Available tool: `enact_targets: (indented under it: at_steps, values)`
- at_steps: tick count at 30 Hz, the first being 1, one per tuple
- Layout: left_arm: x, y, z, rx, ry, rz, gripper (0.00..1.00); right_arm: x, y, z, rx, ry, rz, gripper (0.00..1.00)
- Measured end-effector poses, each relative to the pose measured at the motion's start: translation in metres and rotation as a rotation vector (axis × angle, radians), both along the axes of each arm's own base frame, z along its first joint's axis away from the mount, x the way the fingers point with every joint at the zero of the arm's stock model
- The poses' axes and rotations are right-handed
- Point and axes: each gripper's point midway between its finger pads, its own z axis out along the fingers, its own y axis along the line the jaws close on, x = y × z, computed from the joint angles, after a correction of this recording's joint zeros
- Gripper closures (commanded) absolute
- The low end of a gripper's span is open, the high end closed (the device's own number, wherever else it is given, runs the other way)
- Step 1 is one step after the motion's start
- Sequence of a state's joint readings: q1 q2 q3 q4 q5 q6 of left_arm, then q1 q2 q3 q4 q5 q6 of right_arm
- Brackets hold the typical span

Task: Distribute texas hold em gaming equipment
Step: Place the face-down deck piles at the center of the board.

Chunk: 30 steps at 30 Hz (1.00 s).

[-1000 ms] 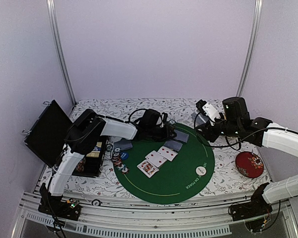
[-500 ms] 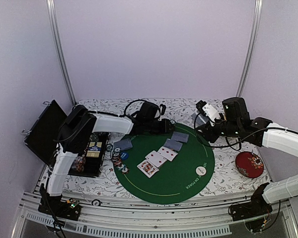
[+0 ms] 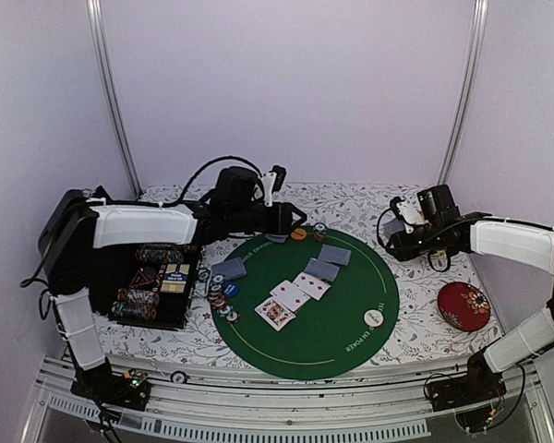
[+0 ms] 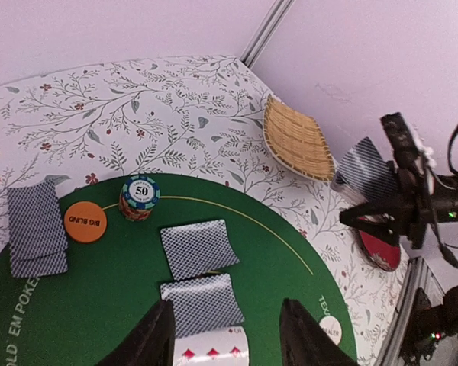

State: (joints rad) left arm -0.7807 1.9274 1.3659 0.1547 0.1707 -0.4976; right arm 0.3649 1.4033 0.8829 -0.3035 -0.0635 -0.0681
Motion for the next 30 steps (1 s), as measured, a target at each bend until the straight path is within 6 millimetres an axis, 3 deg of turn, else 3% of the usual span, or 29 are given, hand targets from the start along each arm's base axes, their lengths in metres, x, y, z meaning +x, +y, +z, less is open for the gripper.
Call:
enact_targets:
  at_steps: [7,13,18,23,30]
  values:
    - [-0.025,0.042,0.044,0.026,-0.122,0.005,0.48,-0.012,-0.018,-0.042,0.042,0.159,-0.147,0.57]
    - [-0.027,0.076,0.042,0.06,-0.142,0.033,0.47,-0.042,-0.03,-0.086,0.054,0.318,-0.27,0.57]
    - [-0.03,0.091,0.044,0.091,-0.159,0.037,0.45,-0.054,-0.042,-0.101,0.043,0.365,-0.369,0.56]
    - [-0.037,0.104,0.064,0.089,-0.216,0.044,0.43,-0.054,-0.055,-0.109,0.012,0.368,-0.456,0.52]
    - [-0.038,0.126,0.081,0.089,-0.267,0.094,0.42,-0.048,-0.062,-0.11,-0.008,0.353,-0.512,0.26]
